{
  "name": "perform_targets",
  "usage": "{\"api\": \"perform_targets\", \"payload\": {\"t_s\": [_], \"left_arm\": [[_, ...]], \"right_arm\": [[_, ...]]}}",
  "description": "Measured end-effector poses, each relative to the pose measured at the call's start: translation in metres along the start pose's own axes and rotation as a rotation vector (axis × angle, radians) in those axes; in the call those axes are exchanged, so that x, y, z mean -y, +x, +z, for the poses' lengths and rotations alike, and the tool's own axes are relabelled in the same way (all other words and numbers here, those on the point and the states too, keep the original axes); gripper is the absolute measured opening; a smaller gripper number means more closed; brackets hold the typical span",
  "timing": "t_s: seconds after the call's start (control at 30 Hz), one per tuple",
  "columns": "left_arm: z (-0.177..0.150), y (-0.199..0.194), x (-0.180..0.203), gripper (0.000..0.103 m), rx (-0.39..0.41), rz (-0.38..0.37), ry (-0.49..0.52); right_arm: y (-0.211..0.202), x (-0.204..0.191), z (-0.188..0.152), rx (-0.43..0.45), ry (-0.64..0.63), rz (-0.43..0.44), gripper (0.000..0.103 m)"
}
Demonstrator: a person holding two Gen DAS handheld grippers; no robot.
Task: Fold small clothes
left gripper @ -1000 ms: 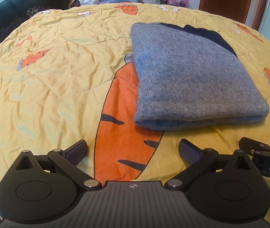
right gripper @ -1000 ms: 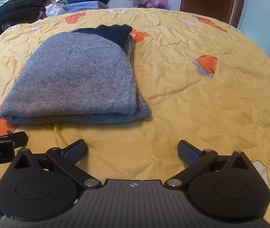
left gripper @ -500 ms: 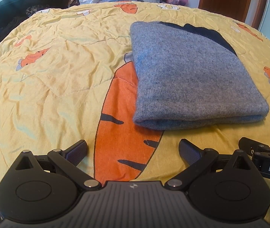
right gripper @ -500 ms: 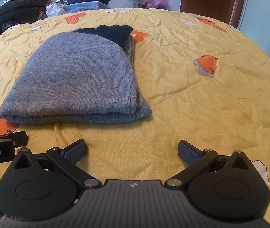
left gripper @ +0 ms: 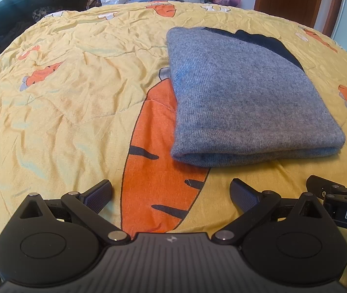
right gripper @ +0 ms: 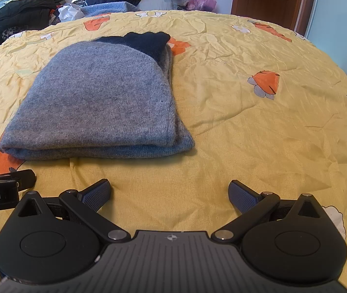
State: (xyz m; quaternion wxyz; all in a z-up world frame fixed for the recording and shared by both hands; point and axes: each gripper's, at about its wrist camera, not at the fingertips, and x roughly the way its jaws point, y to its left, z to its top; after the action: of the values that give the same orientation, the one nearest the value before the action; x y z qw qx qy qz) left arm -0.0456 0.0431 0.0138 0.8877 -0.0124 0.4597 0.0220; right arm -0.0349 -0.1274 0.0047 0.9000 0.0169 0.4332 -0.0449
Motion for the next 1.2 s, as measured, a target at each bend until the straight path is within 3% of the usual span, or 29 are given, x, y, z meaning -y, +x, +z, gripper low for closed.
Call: {"api": "perform_targets", "payload": {"t_s": [1.2], "left_arm": [[0.0009, 0.0027, 0.0, 0.103, -0.01, -0.002, 0.001]], "right_arm": [[0.0005, -0.0003, 0.0004, -0.002, 0.0, 0.0, 0.103]]}}
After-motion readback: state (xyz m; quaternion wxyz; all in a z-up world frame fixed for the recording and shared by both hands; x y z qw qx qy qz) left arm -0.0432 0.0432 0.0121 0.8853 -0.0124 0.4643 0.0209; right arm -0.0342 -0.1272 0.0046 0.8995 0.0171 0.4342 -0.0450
